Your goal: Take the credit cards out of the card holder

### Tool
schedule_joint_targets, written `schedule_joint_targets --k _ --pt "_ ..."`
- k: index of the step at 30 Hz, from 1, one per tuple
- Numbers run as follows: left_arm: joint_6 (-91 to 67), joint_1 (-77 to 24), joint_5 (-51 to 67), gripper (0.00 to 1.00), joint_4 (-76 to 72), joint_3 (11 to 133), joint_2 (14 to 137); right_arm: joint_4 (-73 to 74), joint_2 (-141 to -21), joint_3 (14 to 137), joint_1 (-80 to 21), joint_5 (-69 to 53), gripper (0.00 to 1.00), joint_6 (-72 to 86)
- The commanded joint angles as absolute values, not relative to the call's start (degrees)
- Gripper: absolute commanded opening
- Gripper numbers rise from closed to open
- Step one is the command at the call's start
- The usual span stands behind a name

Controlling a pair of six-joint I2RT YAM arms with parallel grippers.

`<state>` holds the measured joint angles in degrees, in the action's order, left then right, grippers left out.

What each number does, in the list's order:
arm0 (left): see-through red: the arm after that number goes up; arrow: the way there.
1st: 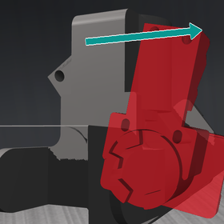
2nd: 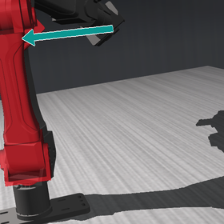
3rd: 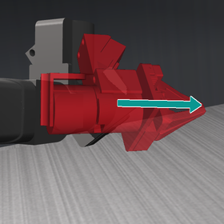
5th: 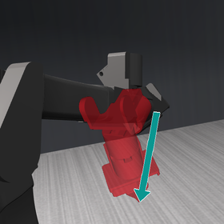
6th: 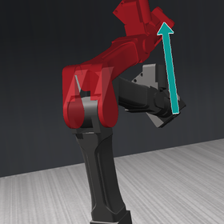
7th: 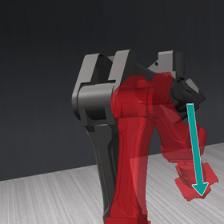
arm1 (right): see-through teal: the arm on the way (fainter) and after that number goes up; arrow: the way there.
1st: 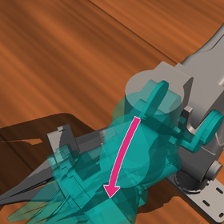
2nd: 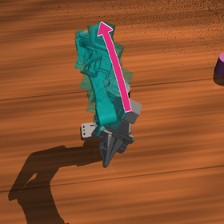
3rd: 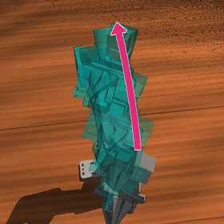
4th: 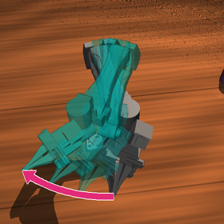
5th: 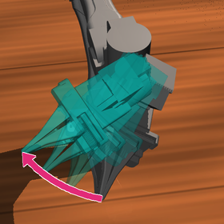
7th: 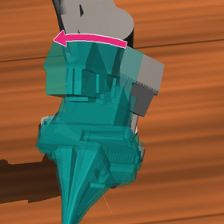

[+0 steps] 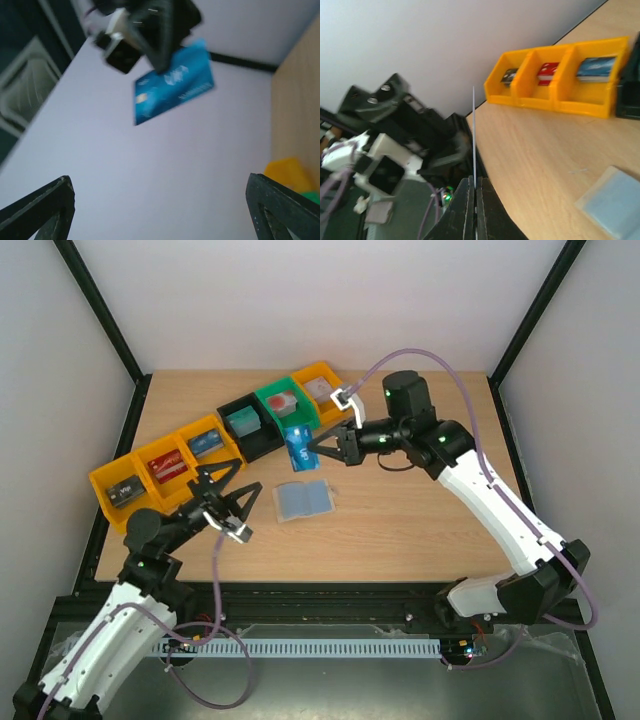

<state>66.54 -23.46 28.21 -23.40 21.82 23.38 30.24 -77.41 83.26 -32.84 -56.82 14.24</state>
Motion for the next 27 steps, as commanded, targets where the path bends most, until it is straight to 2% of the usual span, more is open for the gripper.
schedule_joint_targets --k 1,6,10,13,17,21,24,25,27 --pt "103.27 -23.77 35.29 0.92 -38.30 20.24 29.06 33.48 -77.80 86.34 -35.54 -61.98 0.02 14.74" --pt "113.41 -24.67 40.47 0.83 -40.37 21.44 33.98 33.22 -79.40 86.66 -39.32 -58.42 0.02 15.89" --pt "116.16 -27.40 38.61 0.75 -45.36 21.78 37.69 27.81 -80.87 85.73 -42.53 -58.24 0.02 18.62" --pt "116.50 -29.22 37.18 0.66 -44.97 22.51 38.42 25.84 -82.23 86.15 -43.83 -58.50 0.02 19.51" --pt "115.67 -30.43 34.30 0.43 -44.07 23.12 38.70 26.92 -84.22 87.48 -45.43 -58.46 0.02 18.47" --pt "114.43 -31.08 32.53 0.05 -43.77 23.05 38.17 29.34 -85.03 88.16 -45.64 -58.54 0.02 16.25" --pt "111.90 -31.68 30.89 0.02 -41.62 22.71 36.57 30.01 -84.40 88.91 -45.34 -56.44 0.02 14.72" --pt "111.09 -31.99 29.72 0.02 -39.84 22.68 35.66 29.98 -84.13 89.13 -44.87 -54.37 0.05 14.99" --pt "108.47 -32.95 26.43 0.02 -33.62 23.10 33.56 29.55 -83.41 88.80 -43.10 -49.04 0.18 16.92"
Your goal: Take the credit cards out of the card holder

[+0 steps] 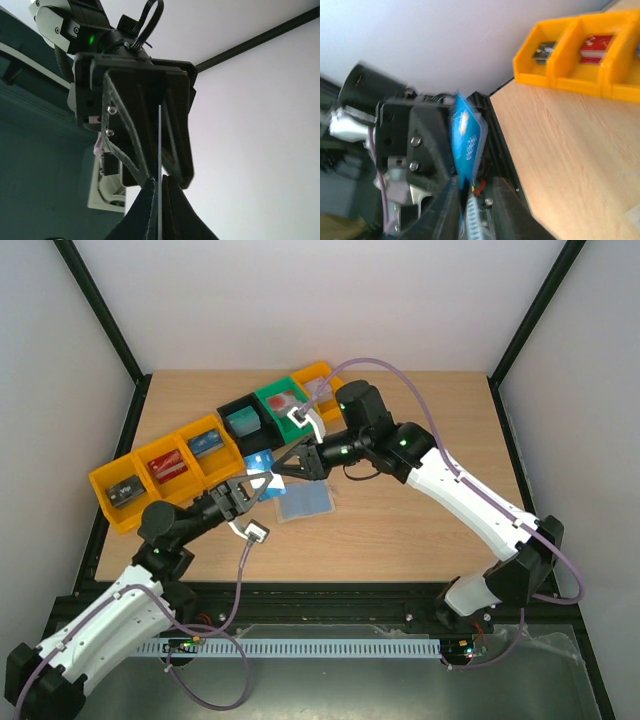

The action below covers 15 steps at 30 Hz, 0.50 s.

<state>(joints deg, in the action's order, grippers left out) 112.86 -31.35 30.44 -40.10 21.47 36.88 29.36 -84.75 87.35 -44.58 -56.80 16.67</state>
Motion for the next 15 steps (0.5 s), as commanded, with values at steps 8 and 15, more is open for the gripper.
schedule_joint_targets --k 8,15 --pt "75.48 -35.38 -2.22 0.02 21.47 45.20 43.28 31.33 -79.65 82.53 -31.83 -23.76 0.99 24.09" --pt "45.68 -30.11 -19.77 0.02 64.85 76.47 83.54 37.00 -79.42 81.54 -29.19 -17.01 0.99 22.86"
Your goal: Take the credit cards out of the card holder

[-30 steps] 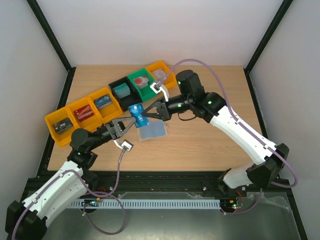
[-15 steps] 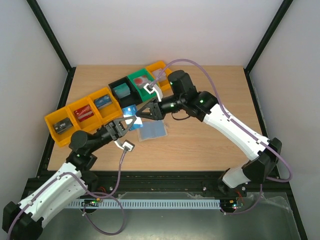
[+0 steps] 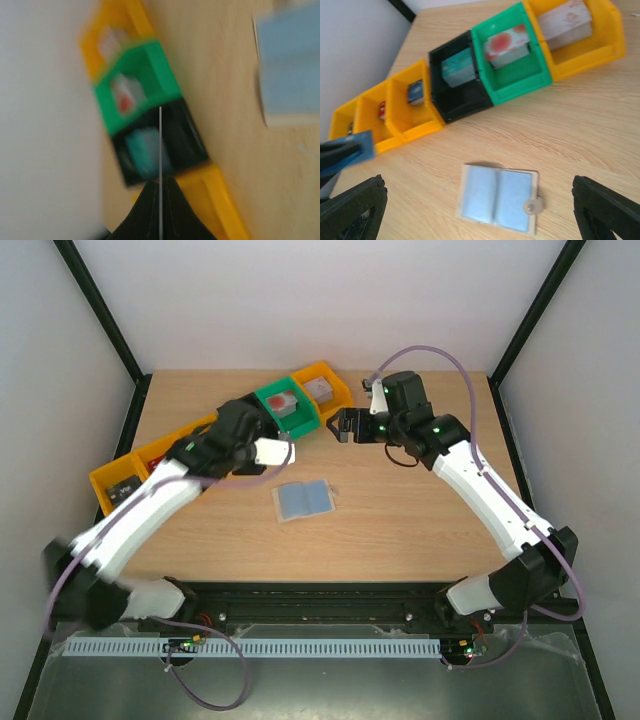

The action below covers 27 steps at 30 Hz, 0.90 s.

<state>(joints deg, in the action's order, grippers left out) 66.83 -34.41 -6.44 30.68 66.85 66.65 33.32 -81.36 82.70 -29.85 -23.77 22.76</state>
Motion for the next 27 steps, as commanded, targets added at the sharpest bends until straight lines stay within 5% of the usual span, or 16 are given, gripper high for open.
schedule_joint_targets --k 1,10,27 --pt "43.05 -28.22 -20.84 0.02 67.43 80.51 88.09 36.81 -79.13 81.22 -29.11 -17.09 0.99 22.81" --pt "31.43 -13.56 -25.44 0.02 64.10 103.14 109.66 36.51 -75.96 78.63 -28.77 -16.43 0.99 22.42" --pt "40.65 -7.62 -25.25 0.02 43.72 97.26 116.37 36.27 -75.74 79.86 -28.65 -16.13 0.99 22.50"
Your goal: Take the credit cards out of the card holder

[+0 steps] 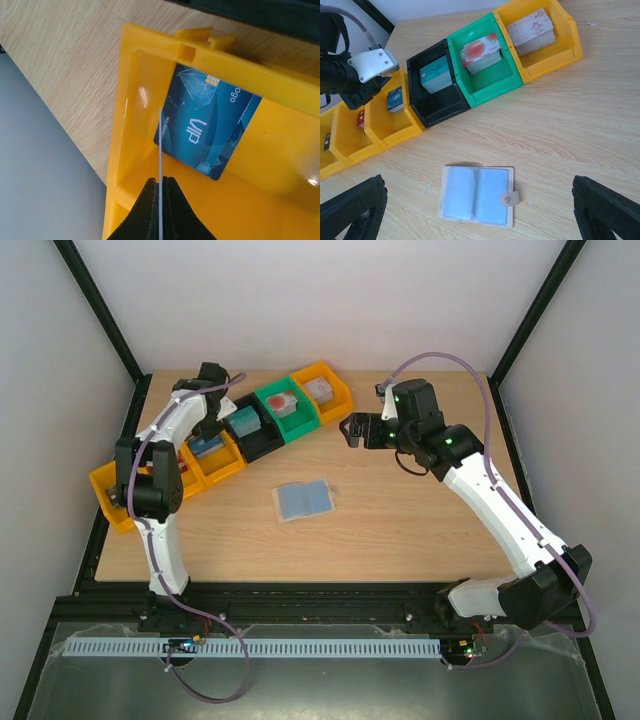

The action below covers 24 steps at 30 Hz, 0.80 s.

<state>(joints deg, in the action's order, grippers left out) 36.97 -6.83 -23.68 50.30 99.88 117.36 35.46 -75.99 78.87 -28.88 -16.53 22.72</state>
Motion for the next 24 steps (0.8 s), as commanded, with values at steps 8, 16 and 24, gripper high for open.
schedule_joint_targets --k 8,16,24 --pt "44.79 -7.97 -30.21 0.02 35.24 91.86 118.16 36.93 -75.66 80.95 -28.65 -15.68 0.99 22.32" --pt "46.44 -7.32 -32.53 0.04 31.70 88.91 117.98 37.21 -75.14 80.86 -28.63 -15.91 0.99 21.98" --pt "47.49 -7.12 -32.19 0.68 32.22 89.18 115.82 37.26 -75.00 81.25 -28.56 -16.60 0.99 21.40"
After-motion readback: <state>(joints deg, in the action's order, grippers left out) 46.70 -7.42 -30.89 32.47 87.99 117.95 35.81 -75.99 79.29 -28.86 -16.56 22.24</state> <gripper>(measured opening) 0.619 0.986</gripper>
